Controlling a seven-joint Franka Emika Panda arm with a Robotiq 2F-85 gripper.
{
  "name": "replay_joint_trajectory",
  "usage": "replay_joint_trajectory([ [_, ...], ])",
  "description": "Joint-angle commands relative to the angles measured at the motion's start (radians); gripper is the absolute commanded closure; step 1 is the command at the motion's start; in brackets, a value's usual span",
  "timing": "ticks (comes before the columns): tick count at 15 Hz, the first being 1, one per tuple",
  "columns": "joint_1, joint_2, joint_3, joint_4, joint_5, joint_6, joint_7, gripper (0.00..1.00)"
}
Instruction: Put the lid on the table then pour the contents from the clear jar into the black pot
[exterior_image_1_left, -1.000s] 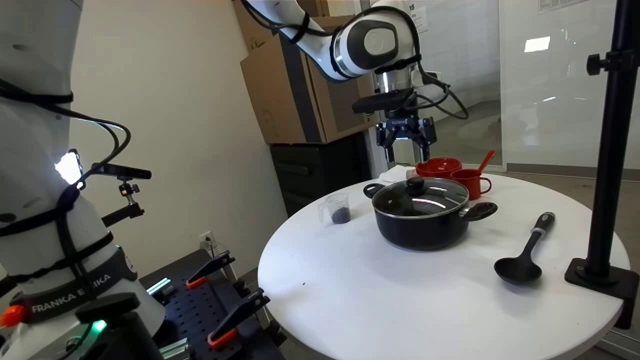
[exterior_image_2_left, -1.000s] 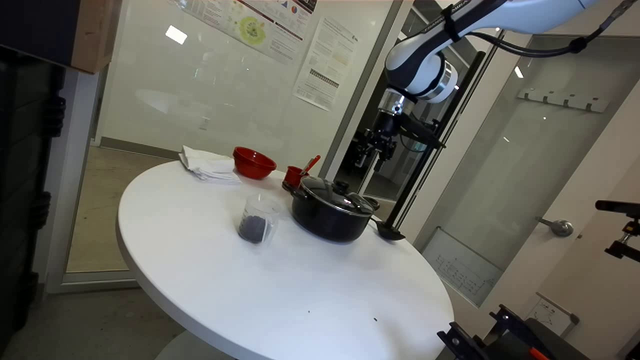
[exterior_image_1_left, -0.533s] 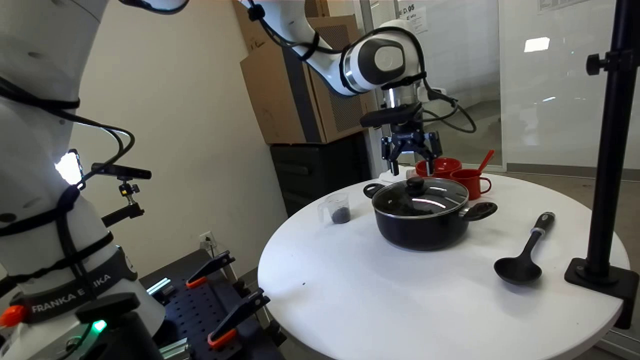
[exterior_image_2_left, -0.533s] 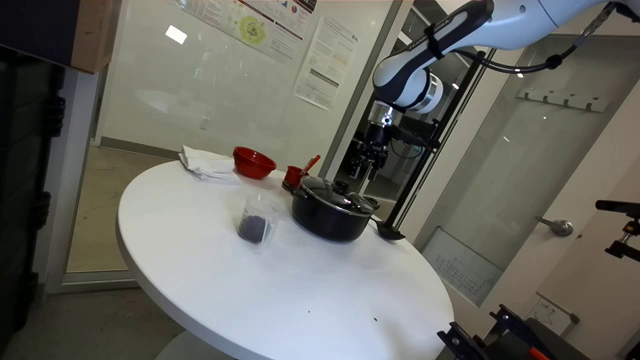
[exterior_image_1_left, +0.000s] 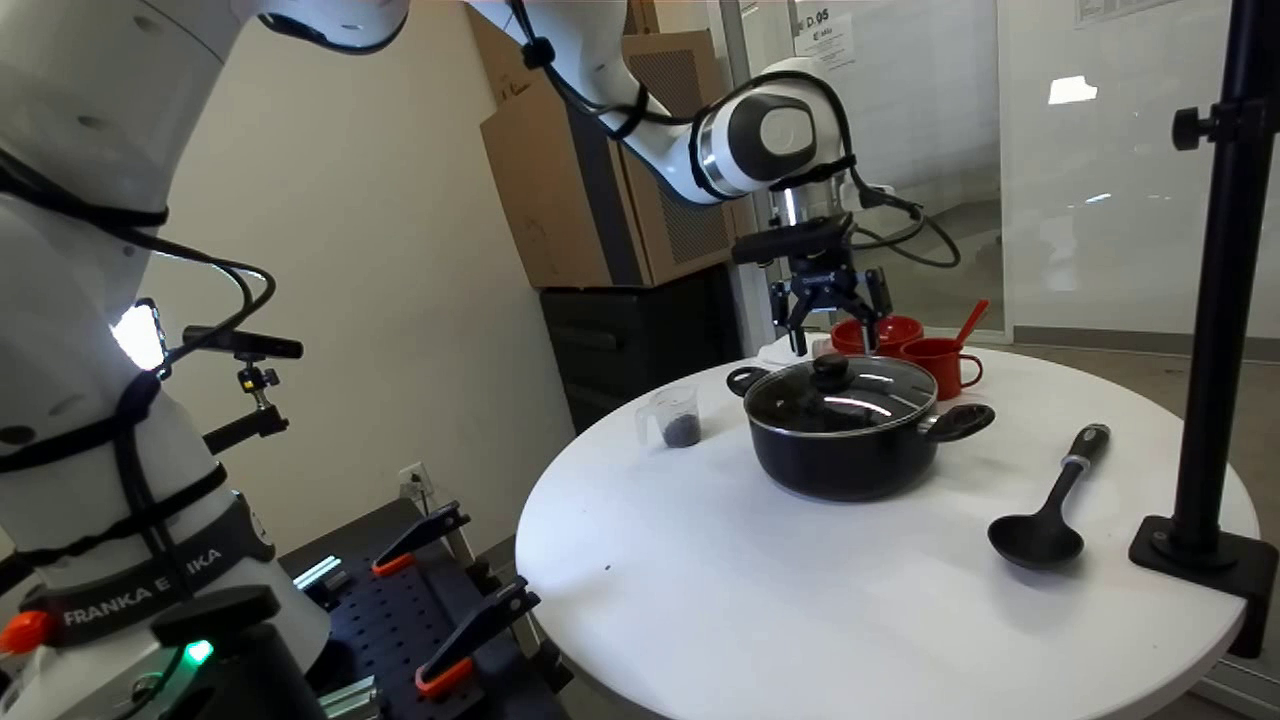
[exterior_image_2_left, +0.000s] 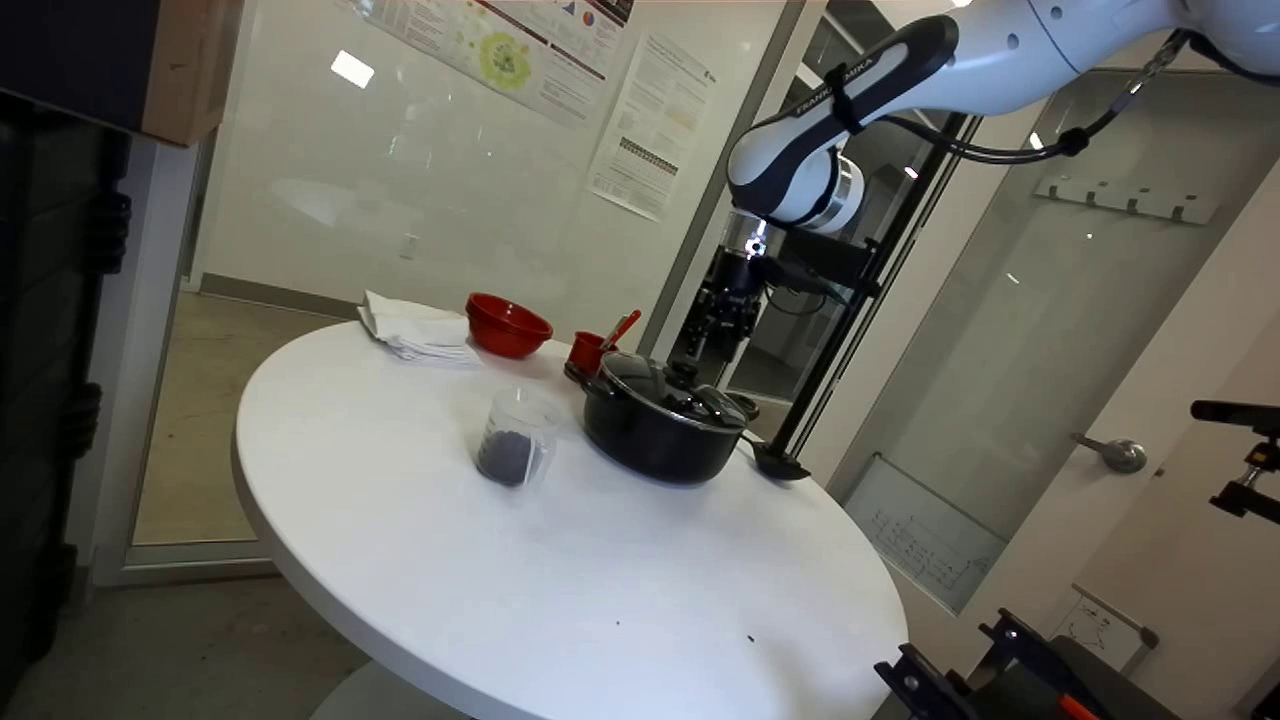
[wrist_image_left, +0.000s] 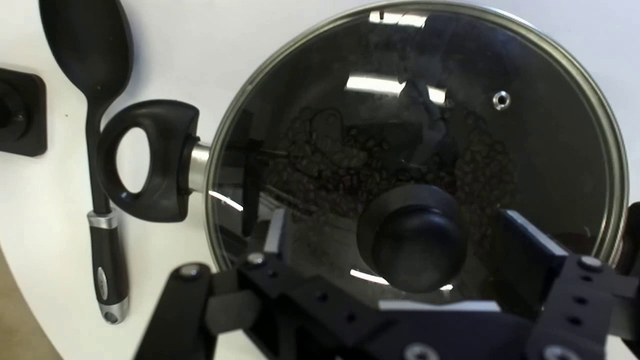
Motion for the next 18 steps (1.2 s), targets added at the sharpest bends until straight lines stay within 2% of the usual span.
replay_joint_trajectory([
  [1, 0.014, 0.045, 0.009, 0.070, -0.025, -0.001, 0.026, 0.00],
  [9, 0.028, 0.119, 0.009, 0.142, -0.027, -0.017, 0.026, 0.00],
  [10, 0.027, 0.127, 0.008, 0.149, -0.027, -0.020, 0.026, 0.05],
  [11, 0.026, 0.134, 0.008, 0.155, -0.026, -0.022, 0.026, 0.25],
  [13, 0.024, 0.142, 0.006, 0.164, -0.026, -0.025, 0.025, 0.31],
  [18, 0.034, 0.112, 0.001, 0.153, -0.028, -0.069, 0.048, 0.68],
])
